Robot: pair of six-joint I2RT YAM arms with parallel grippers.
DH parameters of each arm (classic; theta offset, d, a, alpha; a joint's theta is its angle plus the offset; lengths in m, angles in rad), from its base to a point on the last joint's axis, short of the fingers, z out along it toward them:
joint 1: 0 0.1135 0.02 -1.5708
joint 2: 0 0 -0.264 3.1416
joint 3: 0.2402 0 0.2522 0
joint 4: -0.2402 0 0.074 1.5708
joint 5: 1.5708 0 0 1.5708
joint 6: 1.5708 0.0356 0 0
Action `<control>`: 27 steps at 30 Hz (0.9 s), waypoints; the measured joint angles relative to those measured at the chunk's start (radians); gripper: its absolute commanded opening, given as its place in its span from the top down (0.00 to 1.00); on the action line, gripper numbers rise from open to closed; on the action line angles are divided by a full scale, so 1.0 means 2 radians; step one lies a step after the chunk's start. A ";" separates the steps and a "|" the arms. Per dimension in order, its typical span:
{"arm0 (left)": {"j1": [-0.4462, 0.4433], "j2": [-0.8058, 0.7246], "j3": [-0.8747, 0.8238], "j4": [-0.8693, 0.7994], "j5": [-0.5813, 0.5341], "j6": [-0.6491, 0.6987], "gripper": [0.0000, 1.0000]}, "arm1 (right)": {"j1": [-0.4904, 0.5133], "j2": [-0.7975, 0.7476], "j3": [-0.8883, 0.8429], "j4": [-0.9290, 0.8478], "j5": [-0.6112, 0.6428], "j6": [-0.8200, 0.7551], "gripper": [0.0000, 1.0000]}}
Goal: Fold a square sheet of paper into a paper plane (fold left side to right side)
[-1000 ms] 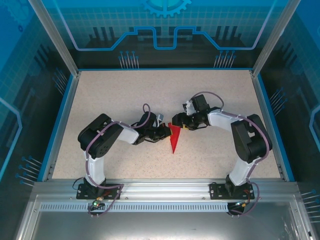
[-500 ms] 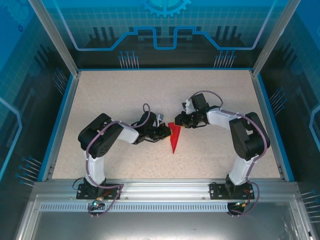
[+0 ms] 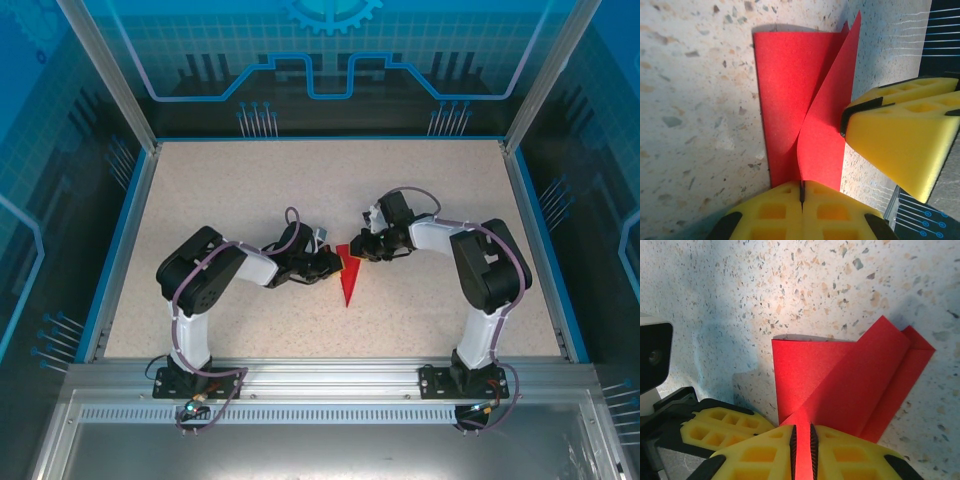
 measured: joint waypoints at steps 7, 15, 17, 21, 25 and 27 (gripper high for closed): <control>0.001 0.002 0.001 0.000 0.003 -0.008 1.00 | 0.000 0.003 0.000 -0.004 0.007 -0.004 0.82; 0.005 0.007 0.004 0.002 0.018 -0.013 1.00 | 0.000 0.005 0.000 -0.011 0.013 -0.007 0.82; 0.006 0.008 0.005 0.002 0.021 -0.013 1.00 | 0.000 0.005 0.000 -0.012 0.013 -0.008 0.82; 0.006 0.008 0.005 0.002 0.023 -0.013 1.00 | 0.000 0.007 0.000 -0.013 0.015 -0.011 0.82; 0.007 0.009 0.005 0.004 0.025 -0.013 1.00 | 0.000 0.013 0.000 -0.014 0.016 -0.011 0.83; 0.007 0.010 0.005 0.004 0.027 -0.013 1.00 | 0.000 0.013 0.000 -0.015 0.018 -0.013 0.83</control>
